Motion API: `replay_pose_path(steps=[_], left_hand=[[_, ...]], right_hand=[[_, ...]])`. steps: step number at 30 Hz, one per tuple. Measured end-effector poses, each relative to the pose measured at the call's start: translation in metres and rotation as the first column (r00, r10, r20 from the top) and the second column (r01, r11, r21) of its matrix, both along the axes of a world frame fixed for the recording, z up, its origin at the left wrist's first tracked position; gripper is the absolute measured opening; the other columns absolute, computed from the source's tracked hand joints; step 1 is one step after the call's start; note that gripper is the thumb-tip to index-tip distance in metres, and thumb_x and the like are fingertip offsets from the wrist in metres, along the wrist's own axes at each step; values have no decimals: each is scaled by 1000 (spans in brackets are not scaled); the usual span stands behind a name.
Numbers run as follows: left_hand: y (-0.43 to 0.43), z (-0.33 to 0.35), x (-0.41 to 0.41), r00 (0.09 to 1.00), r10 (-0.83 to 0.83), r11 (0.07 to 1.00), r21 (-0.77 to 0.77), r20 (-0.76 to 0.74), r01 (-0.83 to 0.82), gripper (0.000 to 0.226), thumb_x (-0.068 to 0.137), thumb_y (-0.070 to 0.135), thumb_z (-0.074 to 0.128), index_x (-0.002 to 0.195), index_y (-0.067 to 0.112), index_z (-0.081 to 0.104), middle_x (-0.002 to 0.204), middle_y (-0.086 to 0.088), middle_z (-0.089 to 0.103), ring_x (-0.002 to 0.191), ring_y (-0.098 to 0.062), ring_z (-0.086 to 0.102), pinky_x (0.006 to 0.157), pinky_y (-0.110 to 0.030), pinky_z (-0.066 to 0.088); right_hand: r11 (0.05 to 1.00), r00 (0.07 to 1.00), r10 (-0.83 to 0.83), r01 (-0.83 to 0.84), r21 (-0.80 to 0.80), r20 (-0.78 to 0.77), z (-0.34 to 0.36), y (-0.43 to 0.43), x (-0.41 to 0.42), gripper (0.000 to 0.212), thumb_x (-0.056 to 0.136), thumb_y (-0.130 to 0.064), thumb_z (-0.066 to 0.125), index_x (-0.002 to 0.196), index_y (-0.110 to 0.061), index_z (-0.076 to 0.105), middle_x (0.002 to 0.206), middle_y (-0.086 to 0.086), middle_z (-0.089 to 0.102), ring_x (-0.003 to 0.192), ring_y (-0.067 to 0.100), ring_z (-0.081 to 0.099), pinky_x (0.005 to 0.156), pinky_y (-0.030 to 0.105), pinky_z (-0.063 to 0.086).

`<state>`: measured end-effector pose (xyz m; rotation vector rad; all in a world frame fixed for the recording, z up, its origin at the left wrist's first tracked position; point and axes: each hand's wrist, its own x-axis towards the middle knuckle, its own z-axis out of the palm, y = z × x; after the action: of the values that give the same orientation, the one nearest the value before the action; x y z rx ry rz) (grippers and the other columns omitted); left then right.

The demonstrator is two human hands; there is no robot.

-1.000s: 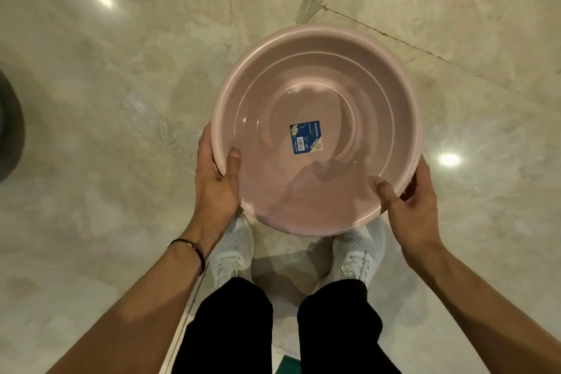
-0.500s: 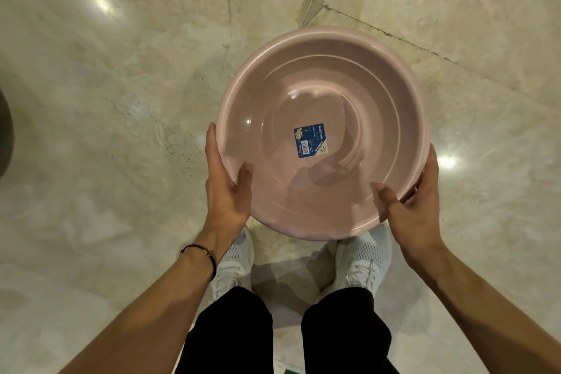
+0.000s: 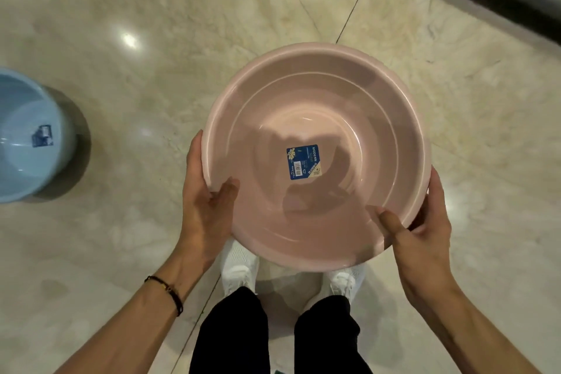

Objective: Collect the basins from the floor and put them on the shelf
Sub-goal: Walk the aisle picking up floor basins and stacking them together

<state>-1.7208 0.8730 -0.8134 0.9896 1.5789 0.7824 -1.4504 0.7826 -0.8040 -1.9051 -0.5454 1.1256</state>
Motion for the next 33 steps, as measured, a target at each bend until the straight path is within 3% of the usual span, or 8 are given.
replay_pose_path(steps=[5,10,13,16,21,23,28,33], left_hand=[[6,118,-6,999,26,995,96,-38,-22,74,96,-6,61,163,16,35,134,19,64,116,-3,66,84,-20,61],[6,263,-16,992,125,992,23,-18,-125,86,91,22,62,168,18,24,162,-3,45,139,-13,54,111,-49,53],[0,345,-31,985,168,985,26,35,-169,86,92,19,62,168,28,23,160,0,49,140,-15,56,114,-51,51],[-6,413,-48,974,216,971,90,72,-222,87,88,17,65,166,26,28,153,1,56,135,-14,60,106,-39,57],[-28,515,-74,935,327,936,85,135,-340,83,98,4,68,167,26,27,157,-1,55,142,-21,57,116,-52,50],[-37,551,-89,928,357,922,119,106,-369,81,102,-9,61,167,25,27,158,0,53,143,-21,55,118,-56,47],[-59,628,-138,898,437,895,80,42,-439,86,102,-10,55,168,36,24,156,4,52,140,-18,54,116,-54,49],[-96,675,-172,809,586,802,108,52,-588,86,101,-10,55,165,40,27,150,7,55,135,-13,56,115,-50,50]], right_hand=[[999,1000,-6,5,35,15,111,17,-8,92,88,11,78,158,-40,47,147,-9,64,131,19,65,104,50,58],[997,1000,26,-25,69,-8,254,39,-13,88,87,15,75,155,-35,51,141,-3,68,125,26,68,96,53,63],[992,998,62,-60,111,-16,333,47,-20,93,81,13,81,151,-43,56,137,-8,71,117,19,72,76,40,68],[986,996,77,-69,154,-46,401,58,-30,96,77,16,82,146,-47,60,130,-12,75,108,13,75,63,27,65],[978,980,169,-154,143,-107,494,63,-58,101,74,23,76,145,-48,61,131,-10,74,118,22,71,79,43,68],[972,968,210,-192,132,-140,528,69,-73,102,71,22,77,141,-52,62,125,-13,75,115,25,71,70,46,68],[903,893,420,-393,175,-164,598,84,-122,99,70,21,76,137,-50,65,116,-13,77,97,12,75,57,32,63],[828,822,552,-521,207,-139,650,103,-175,99,70,23,74,120,-63,68,111,-23,75,100,18,71,52,42,65]])
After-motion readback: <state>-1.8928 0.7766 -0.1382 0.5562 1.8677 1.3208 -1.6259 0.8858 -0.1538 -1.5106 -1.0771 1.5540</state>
